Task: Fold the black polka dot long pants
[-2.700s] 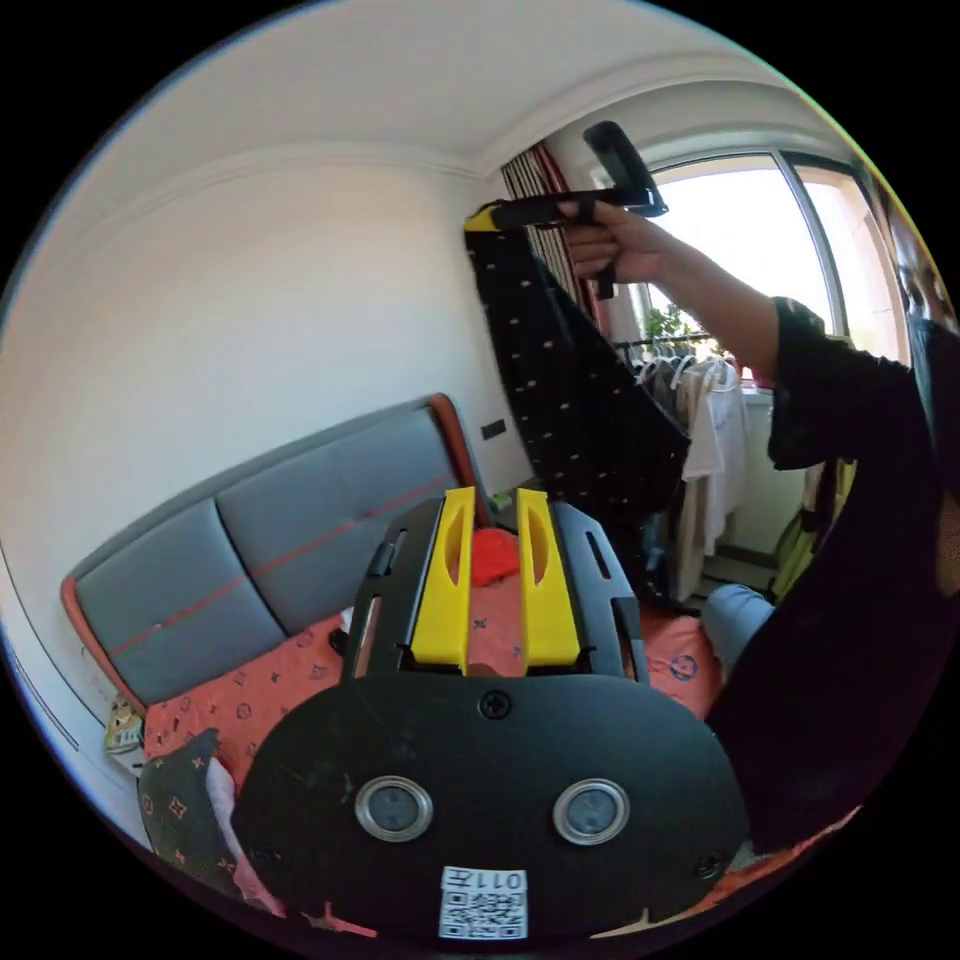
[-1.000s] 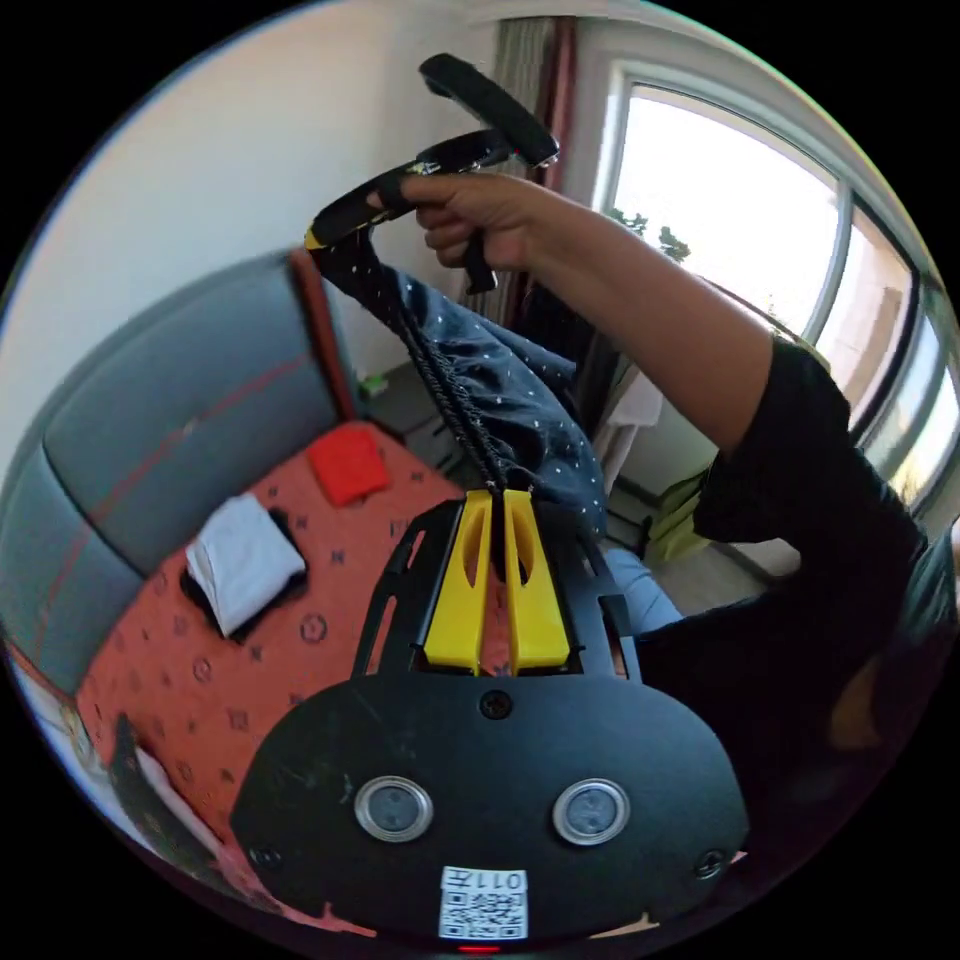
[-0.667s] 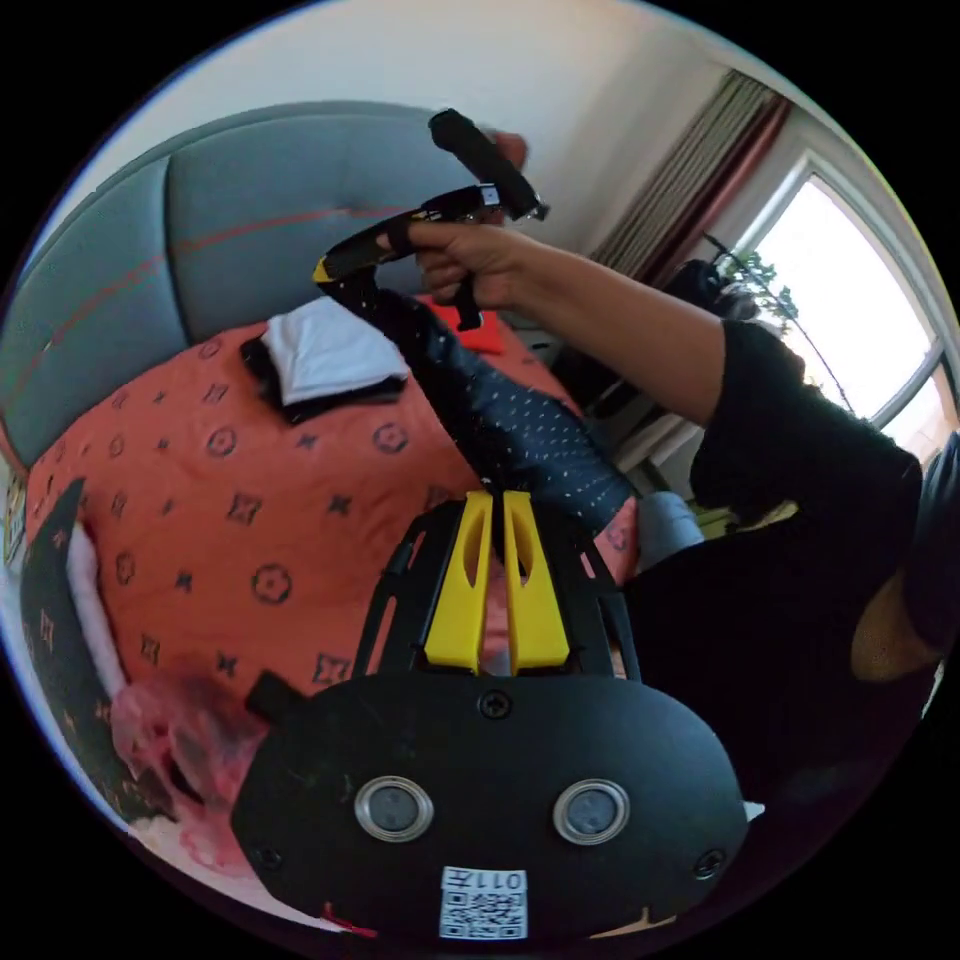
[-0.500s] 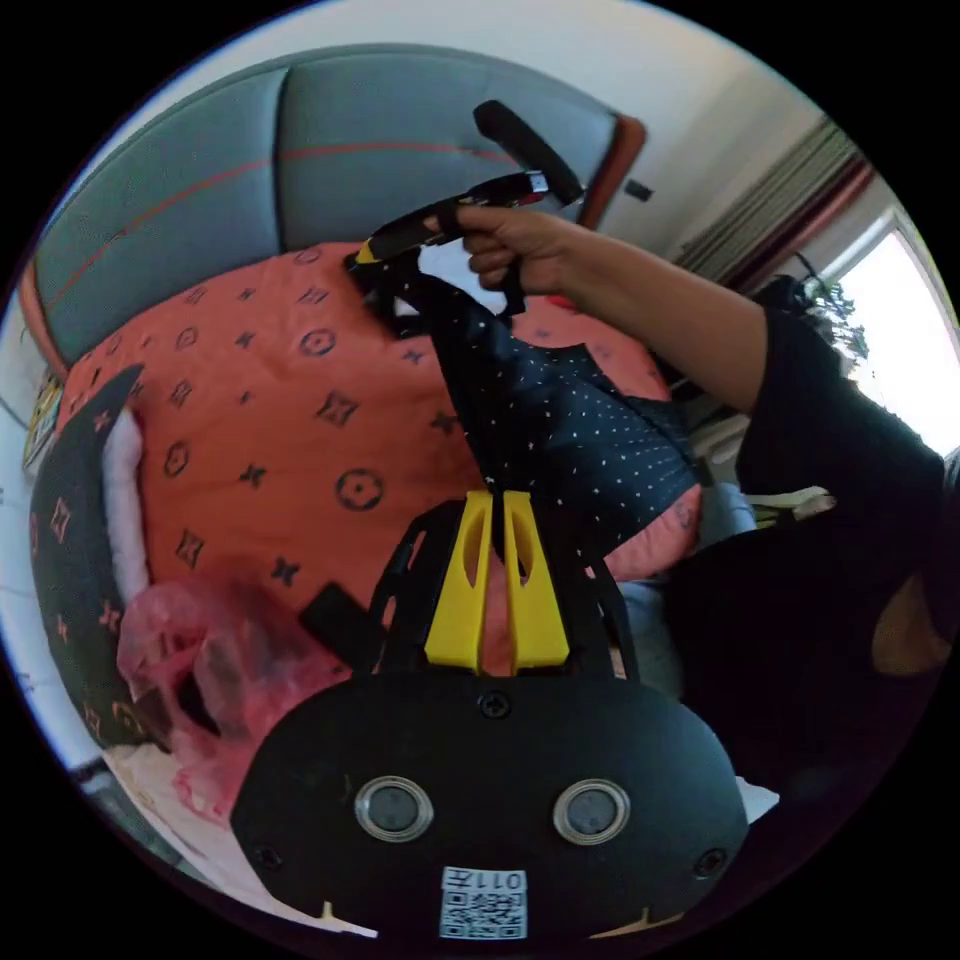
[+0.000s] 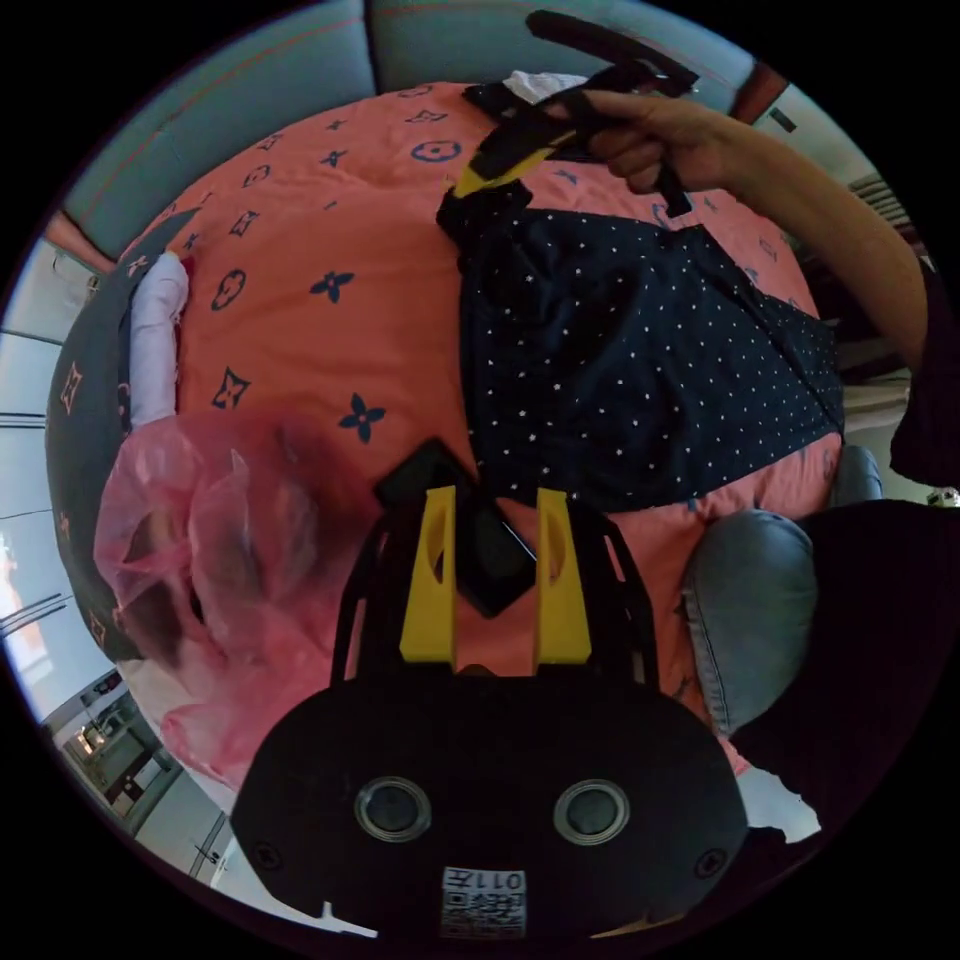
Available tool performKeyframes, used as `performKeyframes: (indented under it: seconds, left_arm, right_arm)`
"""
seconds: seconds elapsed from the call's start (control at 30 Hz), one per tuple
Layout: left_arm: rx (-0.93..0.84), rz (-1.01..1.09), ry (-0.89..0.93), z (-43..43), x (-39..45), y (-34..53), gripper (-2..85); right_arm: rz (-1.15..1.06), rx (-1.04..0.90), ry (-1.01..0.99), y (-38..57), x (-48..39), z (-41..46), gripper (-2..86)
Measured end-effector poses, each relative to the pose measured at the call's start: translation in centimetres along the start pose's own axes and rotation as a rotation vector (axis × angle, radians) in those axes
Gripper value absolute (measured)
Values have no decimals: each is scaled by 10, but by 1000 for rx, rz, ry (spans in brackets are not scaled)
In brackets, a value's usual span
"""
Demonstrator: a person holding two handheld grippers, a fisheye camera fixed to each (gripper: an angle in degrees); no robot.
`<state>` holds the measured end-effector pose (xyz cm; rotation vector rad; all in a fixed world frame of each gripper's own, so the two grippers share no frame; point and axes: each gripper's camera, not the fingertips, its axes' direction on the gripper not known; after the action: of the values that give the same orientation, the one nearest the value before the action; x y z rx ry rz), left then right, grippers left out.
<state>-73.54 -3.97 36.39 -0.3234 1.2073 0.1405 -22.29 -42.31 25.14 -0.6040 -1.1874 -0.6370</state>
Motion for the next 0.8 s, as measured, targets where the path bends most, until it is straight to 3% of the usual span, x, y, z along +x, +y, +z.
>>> performKeyframes:
  seconds: [0.23,0.5,0.63,0.8]
  left_arm:
    - [115,93,-91,-49,-3,16,86]
    - [146,192,-18,-3,28,9,78]
    - [101,101,43,24,13,12,87]
    - [57,47,-16,49,-15,42,101]
  right_arm:
    - [49,150,-3,175,50,-64,148]
    - [429,52,391,488,112,-63,132]
    - [492,52,428,569,105,-44,133]
    - [286,21,413,580,59,37,144]
